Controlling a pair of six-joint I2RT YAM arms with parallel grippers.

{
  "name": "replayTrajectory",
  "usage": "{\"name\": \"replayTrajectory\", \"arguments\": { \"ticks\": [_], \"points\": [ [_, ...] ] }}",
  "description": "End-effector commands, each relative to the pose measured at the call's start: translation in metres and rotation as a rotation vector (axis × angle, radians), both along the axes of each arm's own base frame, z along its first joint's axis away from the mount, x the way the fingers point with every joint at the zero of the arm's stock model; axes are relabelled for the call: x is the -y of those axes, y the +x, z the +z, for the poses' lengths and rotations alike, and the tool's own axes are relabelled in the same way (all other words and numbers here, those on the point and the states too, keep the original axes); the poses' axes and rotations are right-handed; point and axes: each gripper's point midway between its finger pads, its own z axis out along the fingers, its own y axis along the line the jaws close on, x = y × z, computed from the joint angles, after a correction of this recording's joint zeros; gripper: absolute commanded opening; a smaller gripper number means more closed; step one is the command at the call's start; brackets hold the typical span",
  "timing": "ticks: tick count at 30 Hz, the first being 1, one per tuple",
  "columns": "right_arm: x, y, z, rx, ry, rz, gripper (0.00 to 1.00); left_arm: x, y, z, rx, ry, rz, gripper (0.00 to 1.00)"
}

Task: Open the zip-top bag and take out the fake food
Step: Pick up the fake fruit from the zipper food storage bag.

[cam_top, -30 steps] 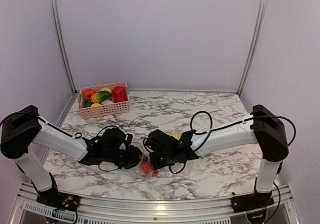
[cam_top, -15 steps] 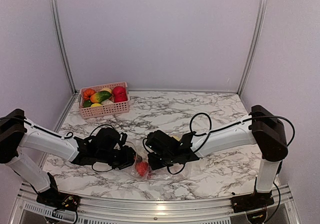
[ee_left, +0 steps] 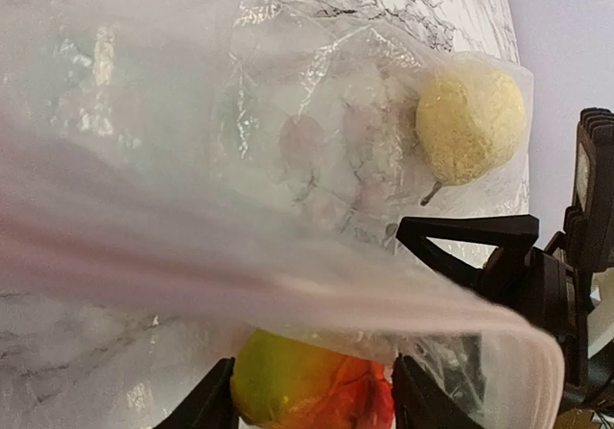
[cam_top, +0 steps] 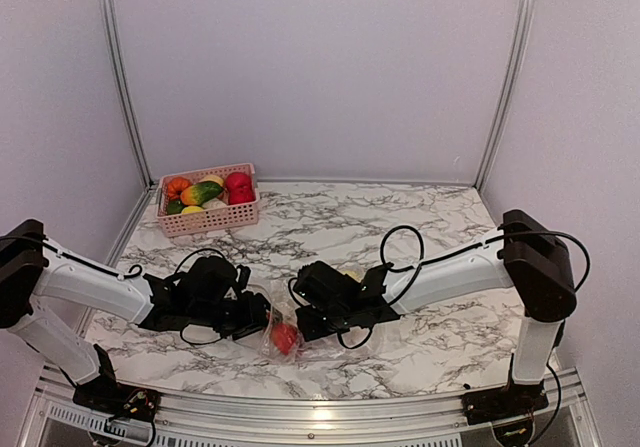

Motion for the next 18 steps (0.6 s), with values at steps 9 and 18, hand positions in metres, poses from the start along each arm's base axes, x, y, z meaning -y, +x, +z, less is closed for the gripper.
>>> {"name": "replayTrajectory", "arguments": {
  "ticks": [9, 18],
  "points": [
    [0.0116, -0.0029, -0.0034, 0.002, -0.041, -0.007, 0.5, -0.0116, -0.006, -0.0041, 0.003, 0.019, 0.01, 0.49],
    [0.0115, -0.0038, -0.0069, -0.004, -0.048, -0.002, 0.47, -0.003, -0.0048, -0.0068, -0.012, -0.02, 0.01, 0.41]
  ]
}}
